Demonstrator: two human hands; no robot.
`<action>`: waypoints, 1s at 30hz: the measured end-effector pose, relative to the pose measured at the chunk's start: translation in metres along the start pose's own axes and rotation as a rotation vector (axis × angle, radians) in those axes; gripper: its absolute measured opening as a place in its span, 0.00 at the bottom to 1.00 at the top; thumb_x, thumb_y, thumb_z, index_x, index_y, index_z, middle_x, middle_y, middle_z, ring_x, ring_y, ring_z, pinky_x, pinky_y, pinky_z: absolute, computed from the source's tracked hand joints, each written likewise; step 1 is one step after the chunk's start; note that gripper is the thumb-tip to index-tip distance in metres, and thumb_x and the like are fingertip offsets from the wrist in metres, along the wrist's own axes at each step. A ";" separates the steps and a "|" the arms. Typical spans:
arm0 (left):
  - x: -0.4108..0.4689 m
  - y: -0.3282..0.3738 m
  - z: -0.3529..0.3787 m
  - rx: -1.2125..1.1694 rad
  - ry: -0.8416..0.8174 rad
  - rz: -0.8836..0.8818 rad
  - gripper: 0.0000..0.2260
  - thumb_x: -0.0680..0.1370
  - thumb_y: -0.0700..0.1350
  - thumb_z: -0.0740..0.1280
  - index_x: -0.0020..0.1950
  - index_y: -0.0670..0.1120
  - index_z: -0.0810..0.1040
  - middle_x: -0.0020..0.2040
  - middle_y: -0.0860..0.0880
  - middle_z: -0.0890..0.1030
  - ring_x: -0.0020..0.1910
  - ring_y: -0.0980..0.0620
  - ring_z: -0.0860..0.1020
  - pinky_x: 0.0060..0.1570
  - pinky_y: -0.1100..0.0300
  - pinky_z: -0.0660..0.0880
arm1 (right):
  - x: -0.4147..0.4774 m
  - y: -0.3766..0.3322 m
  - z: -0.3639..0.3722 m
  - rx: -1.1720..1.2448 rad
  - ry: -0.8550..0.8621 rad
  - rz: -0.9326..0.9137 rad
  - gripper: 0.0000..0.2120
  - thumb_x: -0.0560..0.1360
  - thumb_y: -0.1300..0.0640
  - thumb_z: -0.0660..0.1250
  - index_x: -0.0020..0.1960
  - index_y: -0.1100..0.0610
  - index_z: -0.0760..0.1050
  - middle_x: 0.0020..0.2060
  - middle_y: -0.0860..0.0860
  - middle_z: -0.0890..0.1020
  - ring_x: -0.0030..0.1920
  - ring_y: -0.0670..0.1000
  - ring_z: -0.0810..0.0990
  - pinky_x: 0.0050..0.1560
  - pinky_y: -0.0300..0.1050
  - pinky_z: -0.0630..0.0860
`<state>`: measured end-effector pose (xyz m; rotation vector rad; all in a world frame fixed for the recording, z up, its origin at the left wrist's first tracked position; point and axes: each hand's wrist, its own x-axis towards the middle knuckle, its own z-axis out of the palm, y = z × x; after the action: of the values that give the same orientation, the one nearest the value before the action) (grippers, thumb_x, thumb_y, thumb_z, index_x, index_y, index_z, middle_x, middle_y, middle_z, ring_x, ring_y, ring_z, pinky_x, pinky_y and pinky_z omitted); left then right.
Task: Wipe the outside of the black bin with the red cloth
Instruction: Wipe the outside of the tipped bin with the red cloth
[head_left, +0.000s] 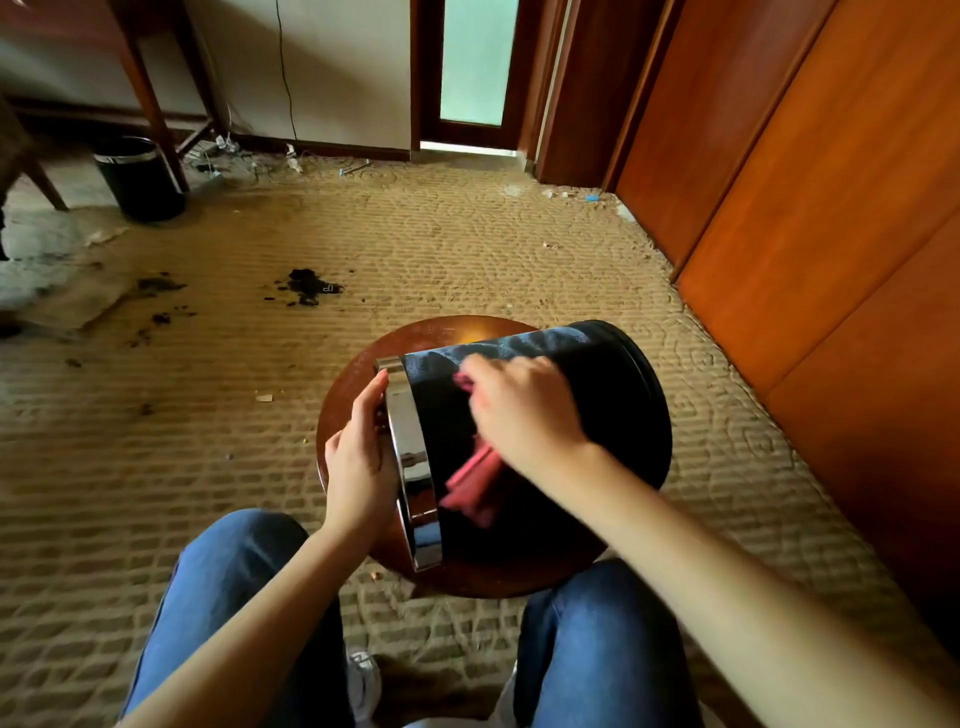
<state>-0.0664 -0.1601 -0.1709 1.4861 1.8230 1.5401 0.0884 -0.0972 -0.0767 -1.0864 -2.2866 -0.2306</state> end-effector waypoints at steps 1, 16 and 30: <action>0.003 -0.002 0.002 -0.013 0.019 -0.007 0.27 0.75 0.38 0.62 0.68 0.62 0.64 0.59 0.61 0.77 0.60 0.52 0.77 0.61 0.40 0.71 | -0.002 0.026 -0.010 -0.066 -0.027 0.070 0.07 0.62 0.62 0.66 0.38 0.56 0.79 0.27 0.54 0.81 0.27 0.57 0.80 0.32 0.44 0.73; 0.014 0.012 0.001 0.028 0.157 0.100 0.15 0.78 0.43 0.58 0.62 0.58 0.71 0.66 0.51 0.76 0.65 0.50 0.73 0.62 0.38 0.68 | 0.005 -0.069 0.018 0.123 0.021 0.004 0.12 0.67 0.59 0.56 0.39 0.56 0.78 0.32 0.52 0.81 0.33 0.56 0.79 0.36 0.45 0.71; 0.027 0.024 0.000 -0.116 0.135 -0.035 0.13 0.75 0.41 0.56 0.54 0.47 0.78 0.51 0.56 0.79 0.55 0.56 0.77 0.59 0.45 0.73 | -0.010 0.058 -0.013 -0.070 0.053 0.379 0.09 0.64 0.65 0.65 0.39 0.57 0.81 0.29 0.57 0.81 0.30 0.60 0.80 0.31 0.47 0.75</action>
<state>-0.0650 -0.1402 -0.1405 1.3208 1.7881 1.7352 0.1432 -0.0712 -0.0775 -1.5034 -1.9908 -0.1846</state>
